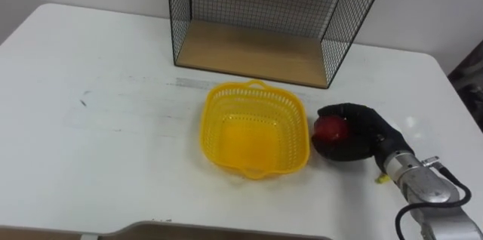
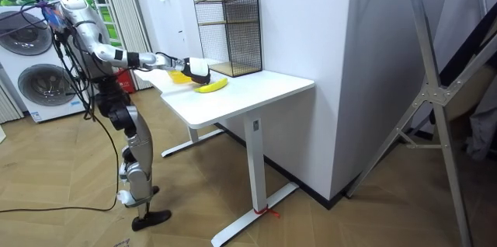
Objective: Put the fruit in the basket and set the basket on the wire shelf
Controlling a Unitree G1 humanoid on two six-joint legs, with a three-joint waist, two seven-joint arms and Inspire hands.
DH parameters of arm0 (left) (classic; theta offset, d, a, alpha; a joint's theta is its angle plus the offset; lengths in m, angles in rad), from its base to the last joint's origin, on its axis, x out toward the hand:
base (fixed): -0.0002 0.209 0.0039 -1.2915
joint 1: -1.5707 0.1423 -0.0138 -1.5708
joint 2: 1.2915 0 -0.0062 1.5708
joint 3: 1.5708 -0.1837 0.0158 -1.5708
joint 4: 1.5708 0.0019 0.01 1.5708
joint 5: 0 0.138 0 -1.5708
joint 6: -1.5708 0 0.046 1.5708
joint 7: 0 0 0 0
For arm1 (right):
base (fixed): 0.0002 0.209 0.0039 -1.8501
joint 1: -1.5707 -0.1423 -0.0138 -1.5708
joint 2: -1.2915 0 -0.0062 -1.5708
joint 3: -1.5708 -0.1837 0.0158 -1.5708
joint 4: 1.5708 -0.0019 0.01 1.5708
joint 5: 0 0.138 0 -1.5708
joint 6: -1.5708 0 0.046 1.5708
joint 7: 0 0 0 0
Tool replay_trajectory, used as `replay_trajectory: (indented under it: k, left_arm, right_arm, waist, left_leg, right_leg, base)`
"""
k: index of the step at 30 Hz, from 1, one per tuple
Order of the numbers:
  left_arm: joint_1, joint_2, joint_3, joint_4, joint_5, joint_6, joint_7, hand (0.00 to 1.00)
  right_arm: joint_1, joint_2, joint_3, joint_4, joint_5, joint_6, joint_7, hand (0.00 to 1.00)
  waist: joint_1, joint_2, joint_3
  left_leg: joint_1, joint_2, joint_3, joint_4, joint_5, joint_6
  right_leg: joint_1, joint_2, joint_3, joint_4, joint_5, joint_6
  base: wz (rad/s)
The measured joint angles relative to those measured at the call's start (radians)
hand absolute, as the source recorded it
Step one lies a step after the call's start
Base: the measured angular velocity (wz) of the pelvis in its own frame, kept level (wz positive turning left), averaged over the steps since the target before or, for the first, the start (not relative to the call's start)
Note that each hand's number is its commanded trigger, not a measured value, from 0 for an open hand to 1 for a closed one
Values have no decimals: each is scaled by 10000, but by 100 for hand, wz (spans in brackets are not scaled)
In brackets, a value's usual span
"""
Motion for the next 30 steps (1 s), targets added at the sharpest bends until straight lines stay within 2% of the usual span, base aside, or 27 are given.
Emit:
replay_trajectory:
  k: [10,22,27,30]
  left_arm:
    - [-7,-1,-2,2,-5,10,-18,0]
    - [107,-20,23,-7,86,8,-13,0]
    - [232,-20,35,-3,77,1,1,0]
    - [233,-39,28,115,63,1,40,0]
  right_arm:
    - [-32,0,-2,71,11,-8,-84,100]
    - [-237,59,-227,497,991,14,-615,100]
    - [-188,62,-762,493,2584,13,-1136,100]
    - [-190,58,-820,346,3358,13,-1551,100]
  waist:
    - [2,73,-16]
    - [-40,250,-24]
    - [-61,440,-69]
    - [-226,420,-75]
  left_leg:
    - [-1,0,1,25,0,0]
    - [18,-3,-10,70,0,-1]
    - [147,-1,-8,48,0,-1]
    - [182,6,-3,-13,0,-1]
  right_leg:
    - [7,0,-3,7,0,0]
    - [31,4,40,16,1,-2]
    - [94,3,41,20,1,-3]
    - [163,-7,30,5,-1,-4]
  base:
    - [0]
    - [0]
    - [0]
    - [0]
